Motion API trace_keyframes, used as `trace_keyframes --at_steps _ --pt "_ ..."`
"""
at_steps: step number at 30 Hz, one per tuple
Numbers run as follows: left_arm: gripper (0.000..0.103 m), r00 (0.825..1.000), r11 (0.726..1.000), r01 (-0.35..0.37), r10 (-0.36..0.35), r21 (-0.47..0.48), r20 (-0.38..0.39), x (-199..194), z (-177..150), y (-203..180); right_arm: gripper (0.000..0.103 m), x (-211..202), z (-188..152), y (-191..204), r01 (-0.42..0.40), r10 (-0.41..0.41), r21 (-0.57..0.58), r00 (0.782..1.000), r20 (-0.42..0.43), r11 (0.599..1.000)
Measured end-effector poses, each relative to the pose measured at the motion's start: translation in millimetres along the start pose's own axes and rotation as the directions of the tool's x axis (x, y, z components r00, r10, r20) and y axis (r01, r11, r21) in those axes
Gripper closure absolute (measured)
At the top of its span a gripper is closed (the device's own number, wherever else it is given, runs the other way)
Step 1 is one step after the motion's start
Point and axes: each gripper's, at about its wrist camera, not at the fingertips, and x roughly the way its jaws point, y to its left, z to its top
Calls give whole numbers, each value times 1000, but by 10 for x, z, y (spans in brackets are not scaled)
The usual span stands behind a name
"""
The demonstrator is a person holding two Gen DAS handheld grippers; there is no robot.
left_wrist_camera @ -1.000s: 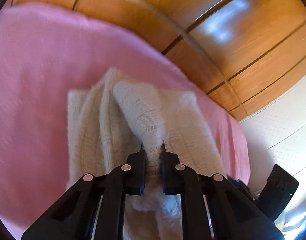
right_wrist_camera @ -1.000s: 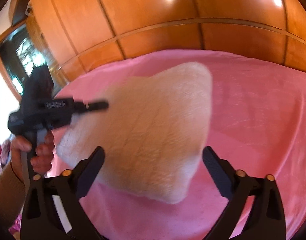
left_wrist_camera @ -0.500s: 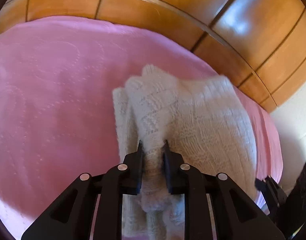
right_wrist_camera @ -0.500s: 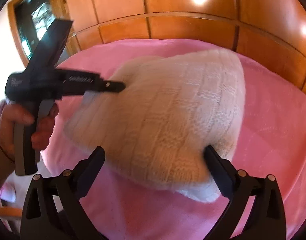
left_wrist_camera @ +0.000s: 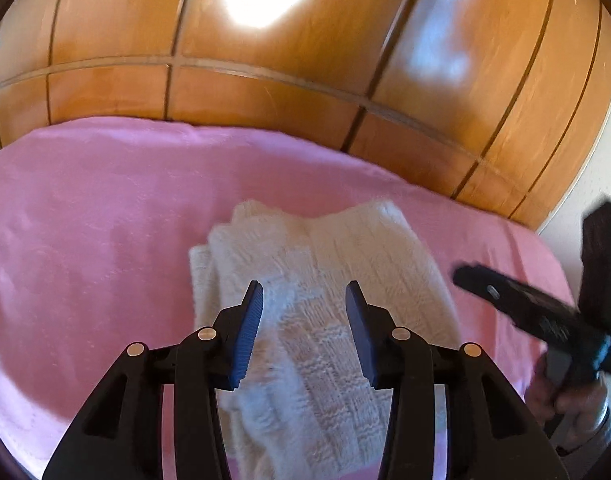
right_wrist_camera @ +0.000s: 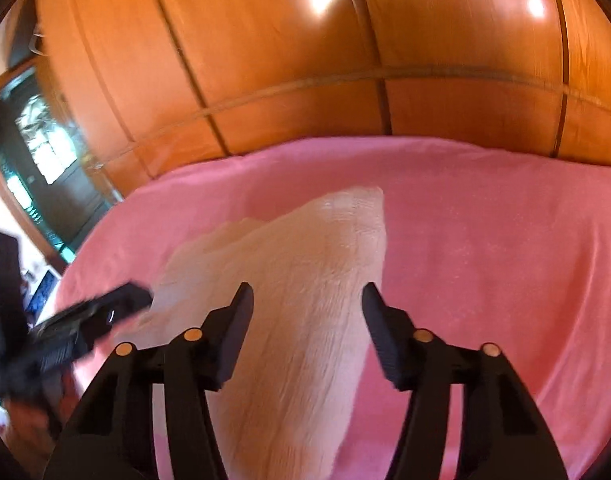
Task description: Fold small clothes
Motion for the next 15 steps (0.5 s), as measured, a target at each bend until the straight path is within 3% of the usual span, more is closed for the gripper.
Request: trace_keyframes --at_steps 3,5,8,11,14,15 --pt "61 996 997 -69 71 34 -47 255 -93 3 50 388 -56 54 31 -31 -2 998 -59 1000" --pt "61 993 995 -88 90 38 -75 374 -169 73 50 562 -131 137 76 -78 -38 996 -51 996" --pt "61 994 995 -91 94 43 -64 372 -222 132 49 575 -161 192 106 -107 -65 994 -14 992" --pt "61 994 995 -87 89 46 -56 330 -219 143 47 555 -129 115 74 -75 -45 997 -21 996" --pt "61 994 993 -97 100 64 -44 299 -219 117 33 531 -88 18 36 -36 -12 999 -30 999" --pt "59 994 993 -97 99 66 -39 284 -226 107 20 542 -81 -2 22 -22 1 999 -38 1000"
